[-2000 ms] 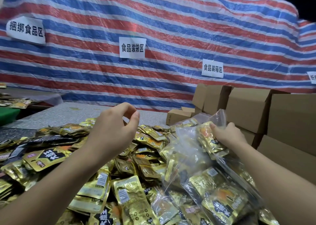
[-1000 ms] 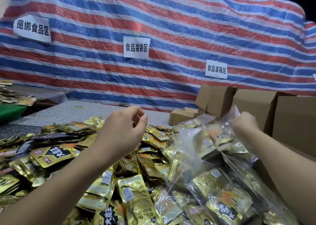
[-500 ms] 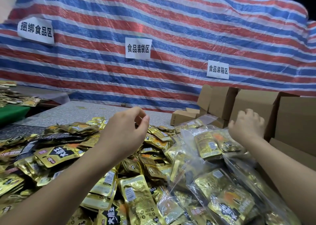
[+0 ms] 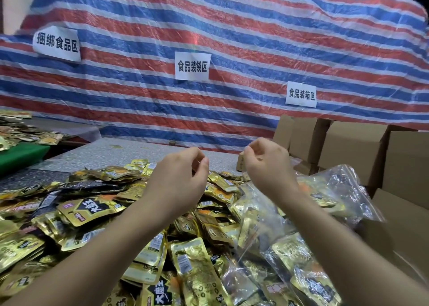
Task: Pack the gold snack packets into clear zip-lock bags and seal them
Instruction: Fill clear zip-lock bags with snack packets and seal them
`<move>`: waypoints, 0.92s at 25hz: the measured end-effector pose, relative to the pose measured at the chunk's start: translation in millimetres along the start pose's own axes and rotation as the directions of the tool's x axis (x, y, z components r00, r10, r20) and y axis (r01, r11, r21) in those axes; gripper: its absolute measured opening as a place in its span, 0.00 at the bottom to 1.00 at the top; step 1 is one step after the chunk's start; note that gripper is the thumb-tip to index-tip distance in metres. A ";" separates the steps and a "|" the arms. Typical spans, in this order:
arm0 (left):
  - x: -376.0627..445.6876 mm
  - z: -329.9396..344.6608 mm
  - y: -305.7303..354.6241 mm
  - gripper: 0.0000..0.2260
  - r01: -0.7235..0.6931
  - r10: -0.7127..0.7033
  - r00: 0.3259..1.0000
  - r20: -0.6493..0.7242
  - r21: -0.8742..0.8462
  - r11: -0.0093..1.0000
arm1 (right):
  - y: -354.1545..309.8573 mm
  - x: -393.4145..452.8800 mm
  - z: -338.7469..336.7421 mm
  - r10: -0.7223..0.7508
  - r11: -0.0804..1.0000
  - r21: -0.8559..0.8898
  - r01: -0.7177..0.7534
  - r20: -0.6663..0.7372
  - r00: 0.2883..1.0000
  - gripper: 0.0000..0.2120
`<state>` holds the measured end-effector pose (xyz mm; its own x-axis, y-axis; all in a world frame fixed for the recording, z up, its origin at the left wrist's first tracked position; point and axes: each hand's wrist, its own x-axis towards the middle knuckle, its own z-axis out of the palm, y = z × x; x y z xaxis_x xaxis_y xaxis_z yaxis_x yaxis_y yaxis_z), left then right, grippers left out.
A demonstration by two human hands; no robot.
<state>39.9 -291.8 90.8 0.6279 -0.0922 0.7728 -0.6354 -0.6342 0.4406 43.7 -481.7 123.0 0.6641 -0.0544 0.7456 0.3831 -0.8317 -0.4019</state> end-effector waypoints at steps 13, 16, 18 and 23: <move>-8.7 -3.1 -0.4 0.11 0.007 -0.010 0.999 0.051 0.064 0.998 | -20.4 -106.7 97.7 0.319 0.842 0.411 -0.349 0.142 0.937 0.22; -10.8 -22.5 -32.0 0.11 0.105 -0.114 0.993 0.040 0.179 0.978 | -19.2 -106.3 97.8 0.357 0.802 0.449 -0.394 0.170 0.919 0.22; -11.4 -44.5 -63.2 0.11 0.201 -0.214 0.977 0.016 0.276 0.940 | -22.5 -106.3 96.3 0.345 0.787 0.480 -0.387 0.178 0.922 0.22; -16.9 -120.4 -157.0 0.10 0.418 -0.416 0.899 -0.139 0.560 0.715 | -27.8 -104.7 92.0 0.300 0.811 0.471 -0.347 0.174 0.938 0.21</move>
<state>74.9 -98.2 63.5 0.7662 0.2878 0.5745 0.0599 -0.9222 0.3821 22.5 -402.0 7.2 0.8496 -0.2041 0.4863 0.3827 -0.3959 -0.8347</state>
